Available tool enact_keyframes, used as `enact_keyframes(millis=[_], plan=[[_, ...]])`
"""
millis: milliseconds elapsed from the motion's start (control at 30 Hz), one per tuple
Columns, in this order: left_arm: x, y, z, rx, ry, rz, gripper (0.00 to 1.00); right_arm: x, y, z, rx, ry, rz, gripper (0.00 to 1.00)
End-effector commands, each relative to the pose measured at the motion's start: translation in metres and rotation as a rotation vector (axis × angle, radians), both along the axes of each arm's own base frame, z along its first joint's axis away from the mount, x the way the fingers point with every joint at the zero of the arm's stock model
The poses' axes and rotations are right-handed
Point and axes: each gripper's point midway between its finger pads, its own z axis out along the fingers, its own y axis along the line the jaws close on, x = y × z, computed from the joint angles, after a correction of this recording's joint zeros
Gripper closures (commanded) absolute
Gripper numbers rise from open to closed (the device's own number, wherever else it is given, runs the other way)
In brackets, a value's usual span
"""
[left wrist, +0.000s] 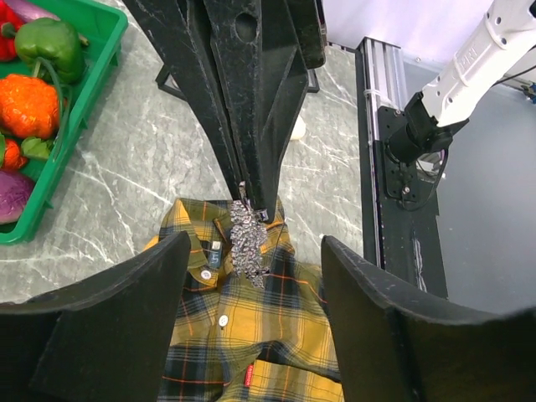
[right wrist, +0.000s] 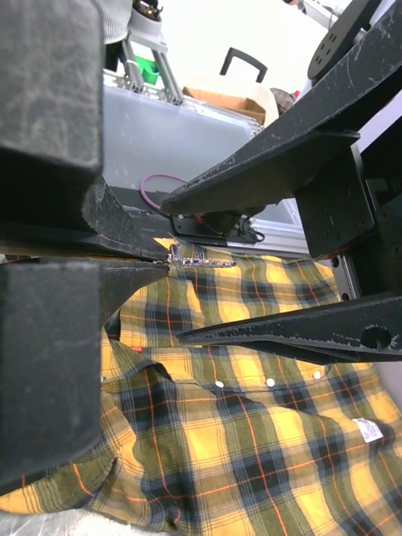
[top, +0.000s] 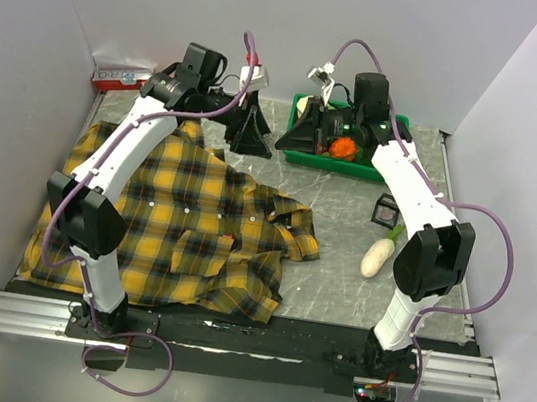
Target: Remove the brooch from the garment
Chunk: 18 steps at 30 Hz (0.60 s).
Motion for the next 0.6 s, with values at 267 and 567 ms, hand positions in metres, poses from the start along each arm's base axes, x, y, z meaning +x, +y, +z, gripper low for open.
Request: enact_keyframes(millis=[267, 567], plan=[[0.008, -0.007, 0.008, -0.022, -0.018, 0.004, 0.45, -0.013, -0.002, 0.027, 0.030, -0.096, 0.010, 0.98], [0.011, -0.009, 0.004, -0.027, 0.040, 0.030, 0.44, -0.021, -0.001, 0.029, 0.023, -0.151, 0.023, 0.98]])
